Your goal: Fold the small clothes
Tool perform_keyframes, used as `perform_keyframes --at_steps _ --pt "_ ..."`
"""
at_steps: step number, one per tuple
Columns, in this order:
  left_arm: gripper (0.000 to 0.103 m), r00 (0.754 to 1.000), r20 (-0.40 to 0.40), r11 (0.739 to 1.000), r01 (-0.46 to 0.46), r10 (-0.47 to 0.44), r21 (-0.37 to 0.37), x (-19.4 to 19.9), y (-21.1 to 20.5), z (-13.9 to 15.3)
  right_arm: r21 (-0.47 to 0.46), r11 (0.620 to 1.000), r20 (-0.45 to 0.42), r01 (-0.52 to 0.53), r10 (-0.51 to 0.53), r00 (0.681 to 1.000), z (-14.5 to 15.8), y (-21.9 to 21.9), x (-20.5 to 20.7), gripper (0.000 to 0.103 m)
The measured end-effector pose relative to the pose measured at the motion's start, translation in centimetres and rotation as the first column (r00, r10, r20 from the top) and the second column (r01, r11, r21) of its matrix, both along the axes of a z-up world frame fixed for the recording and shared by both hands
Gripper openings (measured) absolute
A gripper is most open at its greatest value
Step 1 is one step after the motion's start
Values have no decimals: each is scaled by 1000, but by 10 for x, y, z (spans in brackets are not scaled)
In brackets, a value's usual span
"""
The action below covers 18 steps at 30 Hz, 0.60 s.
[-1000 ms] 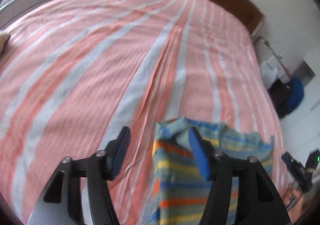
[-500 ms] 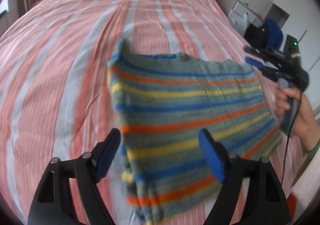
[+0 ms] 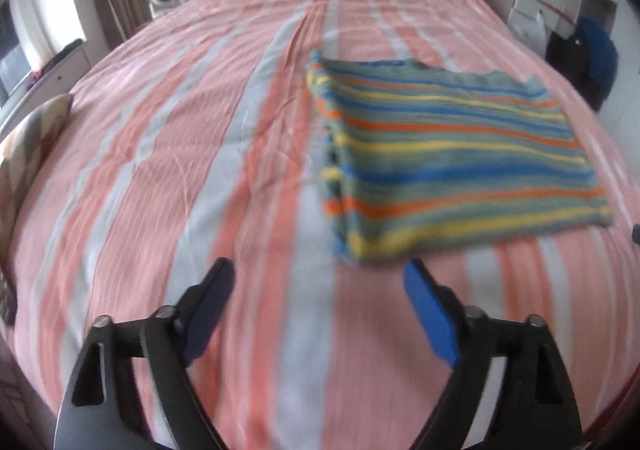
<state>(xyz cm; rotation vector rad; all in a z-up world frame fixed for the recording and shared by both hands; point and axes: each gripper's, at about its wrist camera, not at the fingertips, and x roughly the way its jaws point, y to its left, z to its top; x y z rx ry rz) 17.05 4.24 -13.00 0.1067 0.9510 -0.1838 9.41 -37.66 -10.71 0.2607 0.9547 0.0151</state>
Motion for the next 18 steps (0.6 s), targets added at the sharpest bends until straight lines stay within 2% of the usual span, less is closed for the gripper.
perform_keyframes --at_steps 2,4,5,8,10,12,15,18 --pt "97 999 45 1000 -6 6 16 -21 -13 0 -3 1000 49 22 -22 999 -2 8 -24 64" --pt "97 998 62 999 -17 15 35 -30 -27 -8 -5 1000 60 20 -20 998 -16 22 -35 64" --pt "97 997 69 999 -20 18 37 -31 -33 -14 -27 999 70 33 -31 997 -28 25 -39 64" --pt "99 997 70 998 -31 28 53 -33 -47 -36 -94 994 113 59 -49 992 -40 36 -48 66" --pt "103 992 114 998 -52 46 46 -38 -45 -43 -129 990 125 60 -44 991 -41 40 -47 70" --pt "103 993 105 999 -49 48 14 -35 -42 -45 -128 991 125 45 -29 992 -45 40 -43 74" --pt "102 996 80 999 -42 42 -7 -32 -40 -46 -103 993 141 53 -38 989 -49 36 -44 74" --pt "102 995 89 999 -36 38 -16 -34 -40 -47 -114 992 147 54 -37 989 -51 39 -46 74"
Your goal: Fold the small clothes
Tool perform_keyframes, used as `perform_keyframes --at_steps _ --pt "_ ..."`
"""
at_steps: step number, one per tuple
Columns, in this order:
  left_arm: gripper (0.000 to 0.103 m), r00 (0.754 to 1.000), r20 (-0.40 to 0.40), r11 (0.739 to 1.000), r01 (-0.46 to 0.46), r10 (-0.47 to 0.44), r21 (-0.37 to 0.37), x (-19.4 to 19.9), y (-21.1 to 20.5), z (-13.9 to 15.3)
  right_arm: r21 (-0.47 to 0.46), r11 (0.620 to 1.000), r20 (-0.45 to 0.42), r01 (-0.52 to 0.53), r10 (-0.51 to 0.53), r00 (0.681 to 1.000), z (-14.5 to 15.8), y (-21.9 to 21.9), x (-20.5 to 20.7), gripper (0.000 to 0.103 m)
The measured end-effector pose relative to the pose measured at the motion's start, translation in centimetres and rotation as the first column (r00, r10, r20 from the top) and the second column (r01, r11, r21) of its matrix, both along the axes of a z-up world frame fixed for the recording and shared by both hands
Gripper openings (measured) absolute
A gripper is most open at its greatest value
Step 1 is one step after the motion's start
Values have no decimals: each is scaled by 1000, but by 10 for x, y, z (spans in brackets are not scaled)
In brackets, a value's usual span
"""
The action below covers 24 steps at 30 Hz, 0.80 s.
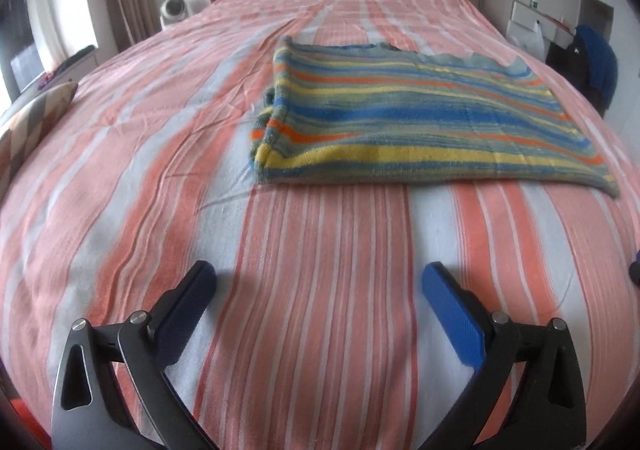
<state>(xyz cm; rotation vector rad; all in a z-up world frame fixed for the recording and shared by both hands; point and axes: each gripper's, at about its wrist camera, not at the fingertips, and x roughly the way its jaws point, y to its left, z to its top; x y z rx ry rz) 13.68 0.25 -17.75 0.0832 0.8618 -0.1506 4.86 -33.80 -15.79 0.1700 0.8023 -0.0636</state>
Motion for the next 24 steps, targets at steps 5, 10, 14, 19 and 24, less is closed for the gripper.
perform_keyframes --at_steps 5,10,14,19,24 --pt "102 1000 11 1000 1 -1 -5 -2 0 -2 -14 1000 9 -4 4 1000 -2 2 -2 75" --pt "102 1000 15 1000 2 -2 -6 -4 -1 -2 -29 1000 7 -5 5 1000 -3 4 -2 76" --pt "102 1000 15 1000 1 -1 -5 -3 -1 -2 -30 1000 7 -5 5 1000 -3 4 -2 76" --pt "102 1000 16 1000 1 -1 -6 -3 0 -2 -30 1000 7 -5 5 1000 -3 5 -2 76" --pt "102 1000 16 1000 1 -1 -6 -3 0 -2 -30 1000 7 -5 5 1000 -3 5 -2 76"
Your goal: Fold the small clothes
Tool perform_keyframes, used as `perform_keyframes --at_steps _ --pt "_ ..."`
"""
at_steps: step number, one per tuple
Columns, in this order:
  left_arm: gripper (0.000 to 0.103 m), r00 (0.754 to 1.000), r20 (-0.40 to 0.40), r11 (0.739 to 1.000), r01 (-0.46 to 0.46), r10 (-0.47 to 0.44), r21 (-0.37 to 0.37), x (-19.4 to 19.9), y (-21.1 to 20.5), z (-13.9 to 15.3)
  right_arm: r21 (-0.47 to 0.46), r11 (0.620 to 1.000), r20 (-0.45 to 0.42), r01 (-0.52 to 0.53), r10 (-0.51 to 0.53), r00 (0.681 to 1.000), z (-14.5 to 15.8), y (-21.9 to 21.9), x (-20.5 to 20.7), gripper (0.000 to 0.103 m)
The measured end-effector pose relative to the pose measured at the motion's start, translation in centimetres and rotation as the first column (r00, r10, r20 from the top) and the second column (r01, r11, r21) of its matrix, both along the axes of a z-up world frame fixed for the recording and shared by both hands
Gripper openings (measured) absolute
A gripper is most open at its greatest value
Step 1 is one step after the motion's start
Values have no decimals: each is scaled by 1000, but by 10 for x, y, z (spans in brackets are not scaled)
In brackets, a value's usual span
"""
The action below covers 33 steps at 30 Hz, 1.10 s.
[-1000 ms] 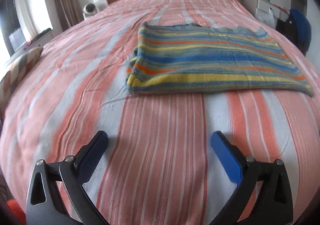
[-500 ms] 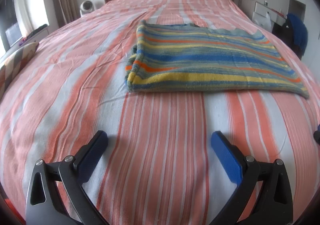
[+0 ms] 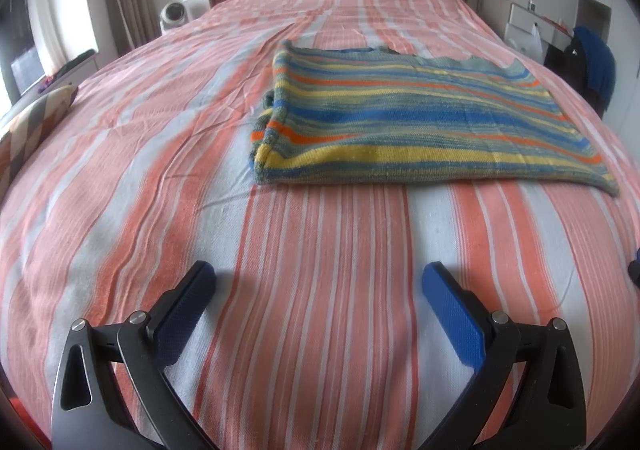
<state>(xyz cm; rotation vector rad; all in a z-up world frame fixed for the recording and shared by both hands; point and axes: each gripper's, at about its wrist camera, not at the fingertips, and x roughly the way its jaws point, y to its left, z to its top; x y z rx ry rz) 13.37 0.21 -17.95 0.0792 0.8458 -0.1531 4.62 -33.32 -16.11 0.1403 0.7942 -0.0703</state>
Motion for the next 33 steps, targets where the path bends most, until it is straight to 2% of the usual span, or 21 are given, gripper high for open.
perform_keyframes --at_steps 3,6,9,10,12,14,15,16,18,19,20,21,22,23,24,26,28,31,32,33 --pt "102 1000 -12 1000 -2 3 12 -1 -1 2 2 1000 -5 1 -1 1000 0 0 0 76" --pt "101 999 -24 998 22 -21 59 -14 -10 16 20 1000 -48 3 -2 999 10 -2 0 76" --pt "101 981 53 979 178 -184 101 -35 -47 40 107 994 -11 17 -16 1000 28 -17 -11 76" --pt "101 963 77 959 248 -259 137 -40 -72 47 120 992 2 27 -27 1000 34 -24 -13 76" --pt "101 928 71 923 351 -365 160 -40 -109 51 150 988 -4 33 -33 999 40 -41 -8 76" --pt "101 872 41 862 474 -488 180 -33 -165 46 177 983 -10 44 -43 999 45 -62 2 76" --pt "99 852 33 840 508 -522 189 -31 -182 43 177 983 -9 52 -52 999 48 -70 6 76" --pt "98 815 20 799 562 -579 214 -26 -214 35 179 982 -11 57 -56 998 50 -81 13 76" --pt "95 785 8 761 598 -620 254 -18 -250 25 196 979 -23 56 -52 998 53 -97 27 76" --pt "95 782 1 752 600 -624 273 -8 -272 18 209 976 -31 52 -46 998 54 -105 35 76" --pt "95 788 -1 759 594 -616 267 0 -283 16 231 972 -41 38 -30 999 55 -114 47 76" --pt "80 796 -5 771 587 -605 249 10 -288 15 248 968 -49 25 -13 999 55 -120 58 76" --pt "62 816 -27 798 571 -577 195 24 -292 14 270 963 -58 8 8 998 54 -125 70 76" --pt "12 837 -34 822 543 -546 173 30 -293 13 308 951 -73 -16 40 997 53 -132 91 76" --pt "5 853 -28 837 518 -522 178 32 -291 14 336 941 -83 -32 63 995 52 -136 107 76" --pt "5 845 -4 840 531 -534 109 28 -281 21 414 907 -106 -76 131 986 44 -140 151 76" --pt "4 830 34 828 551 -557 102 17 -273 28 490 866 -145 -99 193 970 29 -137 199 76" --pt "4 815 47 816 573 -577 77 9 -267 33 544 837 -186 -62 192 964 6 -124 251 76" --pt "4 816 47 817 574 -577 62 9 -264 34 567 823 -192 -31 169 967 -2 -120 268 71" --pt "4 818 45 819 573 -574 41 10 -258 37 577 816 -194 -14 154 969 -6 -116 277 36"
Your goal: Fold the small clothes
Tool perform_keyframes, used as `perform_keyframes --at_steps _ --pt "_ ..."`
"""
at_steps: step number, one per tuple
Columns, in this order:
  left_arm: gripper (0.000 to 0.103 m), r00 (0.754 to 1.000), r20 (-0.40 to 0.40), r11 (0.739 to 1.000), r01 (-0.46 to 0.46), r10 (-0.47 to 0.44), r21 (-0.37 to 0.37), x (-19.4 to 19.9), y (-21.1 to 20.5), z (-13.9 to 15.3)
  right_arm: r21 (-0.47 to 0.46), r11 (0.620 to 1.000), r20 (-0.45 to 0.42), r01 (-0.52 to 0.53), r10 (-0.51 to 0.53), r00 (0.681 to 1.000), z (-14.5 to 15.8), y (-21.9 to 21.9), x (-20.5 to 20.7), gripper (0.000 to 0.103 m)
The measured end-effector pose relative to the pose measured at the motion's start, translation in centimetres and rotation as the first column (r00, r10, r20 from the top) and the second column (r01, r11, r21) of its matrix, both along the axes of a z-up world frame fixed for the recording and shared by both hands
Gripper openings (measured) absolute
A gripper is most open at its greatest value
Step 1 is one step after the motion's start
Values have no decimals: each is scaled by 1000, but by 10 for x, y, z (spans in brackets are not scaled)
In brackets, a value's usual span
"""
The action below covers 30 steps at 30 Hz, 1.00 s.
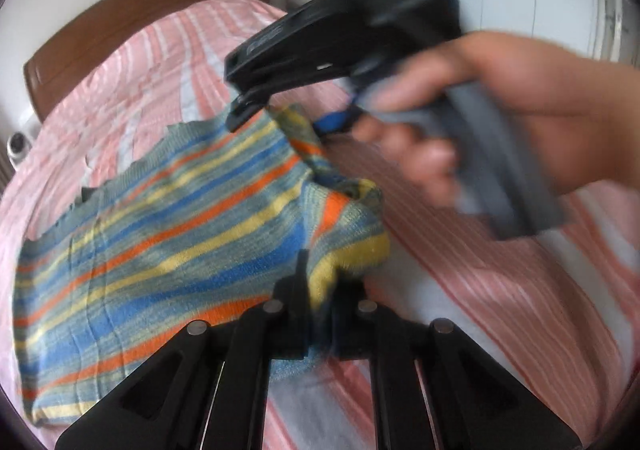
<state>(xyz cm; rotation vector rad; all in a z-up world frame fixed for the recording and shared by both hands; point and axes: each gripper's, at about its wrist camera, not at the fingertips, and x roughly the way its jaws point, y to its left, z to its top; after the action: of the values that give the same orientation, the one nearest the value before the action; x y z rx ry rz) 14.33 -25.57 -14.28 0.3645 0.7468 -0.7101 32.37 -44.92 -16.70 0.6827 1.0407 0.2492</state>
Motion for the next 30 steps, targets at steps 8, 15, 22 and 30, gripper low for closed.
perform_keyframes --at_steps 8,15,22,30 --pt "4 965 -199 931 -223 169 -289 31 124 43 -97 993 86 -68 76 993 81 88 22 12" --pt "6 830 -380 793 -528 407 -305 65 260 23 -141 954 102 -265 280 955 102 260 86 12" --pt "56 747 -390 736 -643 539 -214 54 328 5 29 940 166 -340 331 929 69 344 78 58" --pt "80 745 -312 745 -651 589 -147 85 313 -8 -325 876 199 -356 431 880 77 298 -47 58"
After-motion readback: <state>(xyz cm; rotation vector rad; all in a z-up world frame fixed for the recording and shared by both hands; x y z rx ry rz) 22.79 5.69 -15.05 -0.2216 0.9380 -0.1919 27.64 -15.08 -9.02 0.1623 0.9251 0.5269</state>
